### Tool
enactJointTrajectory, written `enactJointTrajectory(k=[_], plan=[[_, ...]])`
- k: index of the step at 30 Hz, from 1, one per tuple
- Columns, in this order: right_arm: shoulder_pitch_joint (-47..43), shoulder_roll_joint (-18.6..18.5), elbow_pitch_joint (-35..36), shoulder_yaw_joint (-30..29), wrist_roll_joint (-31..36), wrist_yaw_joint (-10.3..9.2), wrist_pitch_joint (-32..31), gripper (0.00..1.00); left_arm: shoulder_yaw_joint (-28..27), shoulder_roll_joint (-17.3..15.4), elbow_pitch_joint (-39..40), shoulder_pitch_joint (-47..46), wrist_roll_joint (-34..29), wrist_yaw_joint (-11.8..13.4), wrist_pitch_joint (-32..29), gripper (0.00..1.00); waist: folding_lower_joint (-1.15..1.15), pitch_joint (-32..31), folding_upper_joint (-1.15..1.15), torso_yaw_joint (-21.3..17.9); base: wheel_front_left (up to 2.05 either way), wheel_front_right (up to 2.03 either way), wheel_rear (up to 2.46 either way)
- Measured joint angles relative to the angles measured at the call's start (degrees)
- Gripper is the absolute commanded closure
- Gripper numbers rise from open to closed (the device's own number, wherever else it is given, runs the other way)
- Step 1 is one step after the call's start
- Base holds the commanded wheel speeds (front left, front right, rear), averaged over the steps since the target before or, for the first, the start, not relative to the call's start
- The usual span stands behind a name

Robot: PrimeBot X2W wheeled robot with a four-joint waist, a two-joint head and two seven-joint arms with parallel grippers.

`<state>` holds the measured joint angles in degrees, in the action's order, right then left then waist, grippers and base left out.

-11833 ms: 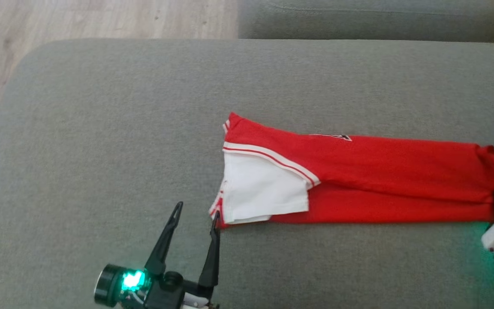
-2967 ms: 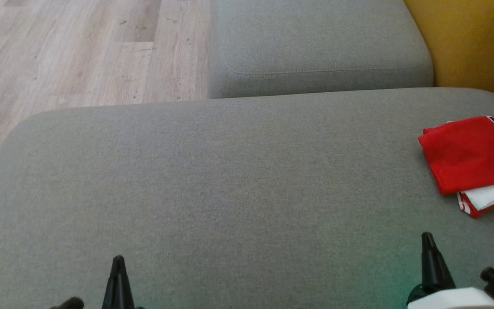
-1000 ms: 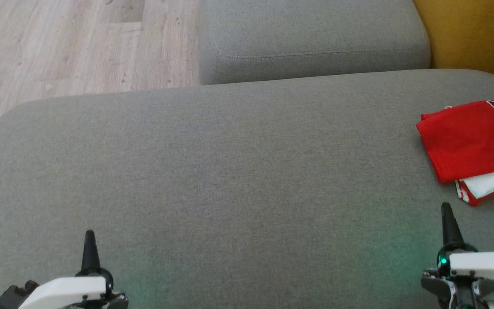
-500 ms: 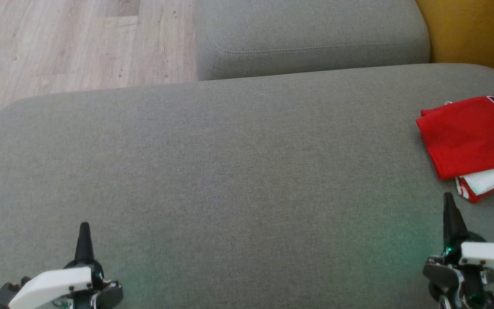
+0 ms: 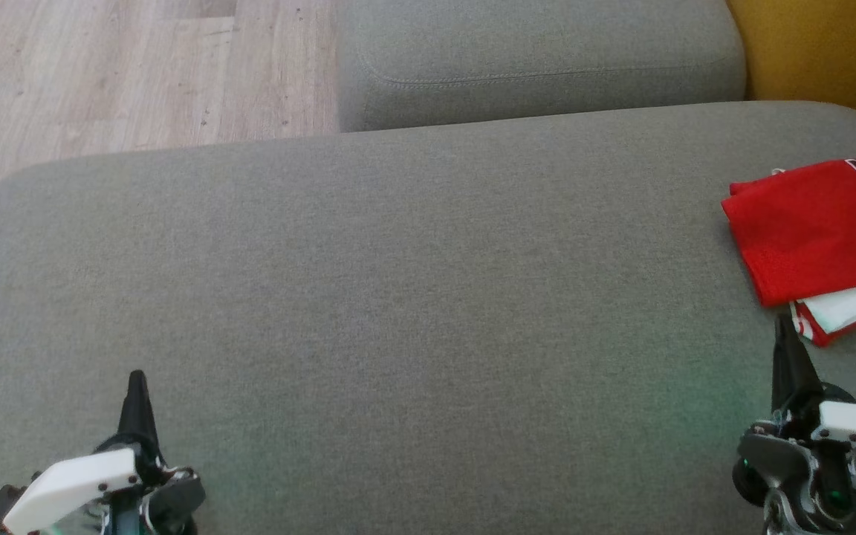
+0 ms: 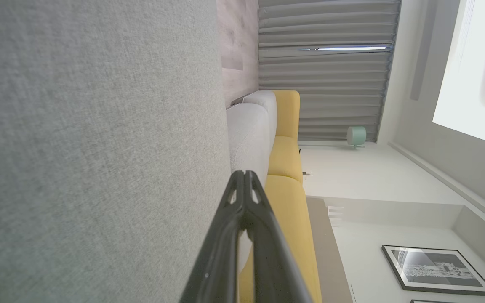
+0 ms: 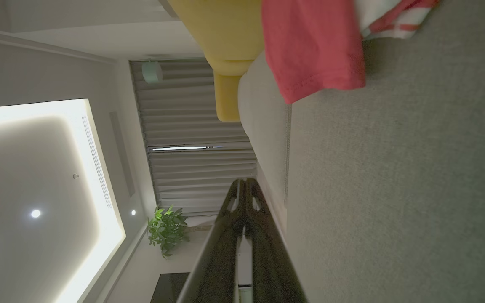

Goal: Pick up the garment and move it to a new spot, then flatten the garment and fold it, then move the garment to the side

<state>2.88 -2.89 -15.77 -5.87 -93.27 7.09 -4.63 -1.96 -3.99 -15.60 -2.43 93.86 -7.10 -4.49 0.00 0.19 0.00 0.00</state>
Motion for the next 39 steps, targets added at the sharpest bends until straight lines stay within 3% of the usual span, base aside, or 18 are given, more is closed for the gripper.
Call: enactJointTrajectory(k=[39], plan=[[0.32,0.03,0.0,-0.48,0.07,0.0,-0.52,1.0,-1.24,0.59,-0.01,-0.81,-0.1,-0.01,-0.56,1.0,0.0,-0.01,0.0,0.0,0.0,0.0,0.0]])
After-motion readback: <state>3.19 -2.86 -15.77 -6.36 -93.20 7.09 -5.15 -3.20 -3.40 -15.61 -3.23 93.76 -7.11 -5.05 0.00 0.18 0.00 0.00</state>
